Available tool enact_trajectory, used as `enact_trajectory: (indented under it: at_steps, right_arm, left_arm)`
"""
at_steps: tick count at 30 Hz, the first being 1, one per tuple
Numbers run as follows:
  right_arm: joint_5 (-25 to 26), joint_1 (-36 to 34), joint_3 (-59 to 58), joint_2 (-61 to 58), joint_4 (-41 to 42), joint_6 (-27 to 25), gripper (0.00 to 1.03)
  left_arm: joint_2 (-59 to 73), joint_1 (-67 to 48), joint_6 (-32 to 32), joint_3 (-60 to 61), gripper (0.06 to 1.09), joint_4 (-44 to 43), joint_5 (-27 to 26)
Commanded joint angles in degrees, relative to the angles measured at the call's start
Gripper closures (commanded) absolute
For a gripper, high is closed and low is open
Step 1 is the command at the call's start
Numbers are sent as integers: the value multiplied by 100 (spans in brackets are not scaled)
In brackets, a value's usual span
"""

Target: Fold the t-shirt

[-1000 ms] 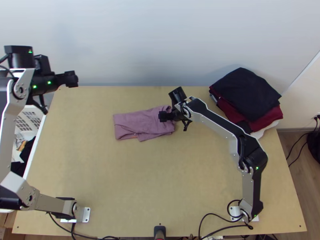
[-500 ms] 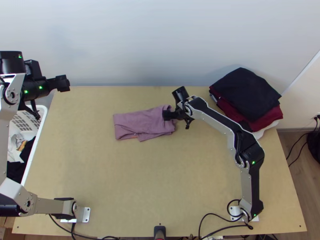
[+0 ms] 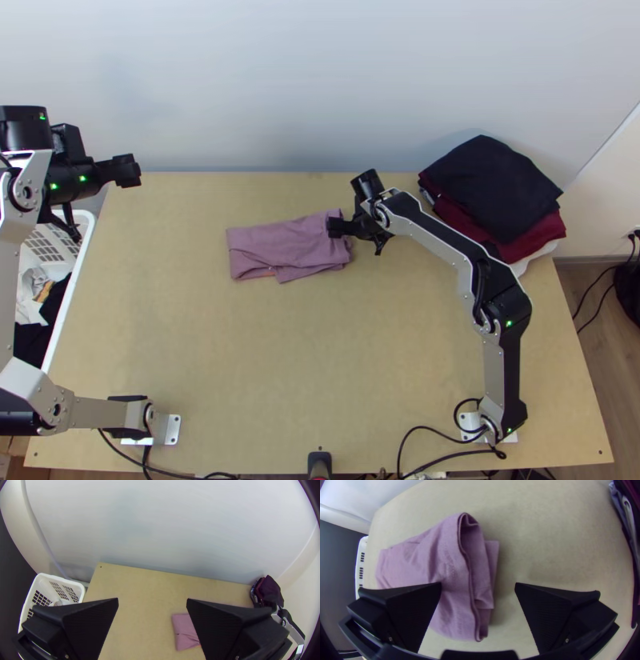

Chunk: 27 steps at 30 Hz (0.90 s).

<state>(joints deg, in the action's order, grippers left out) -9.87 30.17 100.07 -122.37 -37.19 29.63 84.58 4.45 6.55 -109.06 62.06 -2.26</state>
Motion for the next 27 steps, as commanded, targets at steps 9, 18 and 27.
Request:
enact_trajectory:
  at_steps: [9,18,27]
  right_arm:
    - [-1193,-425,417,-130,-43,685,3]
    - [-1553,-521,531,-437,-52,746,3]
    - [-2511,-662,557,-842,-104,711,3]
  left_arm:
    - [-205,135,-154,25,9,52,50]
    - [-213,162,-198,-19,9,69,50]
    - [-205,179,-233,-46,9,87,50]
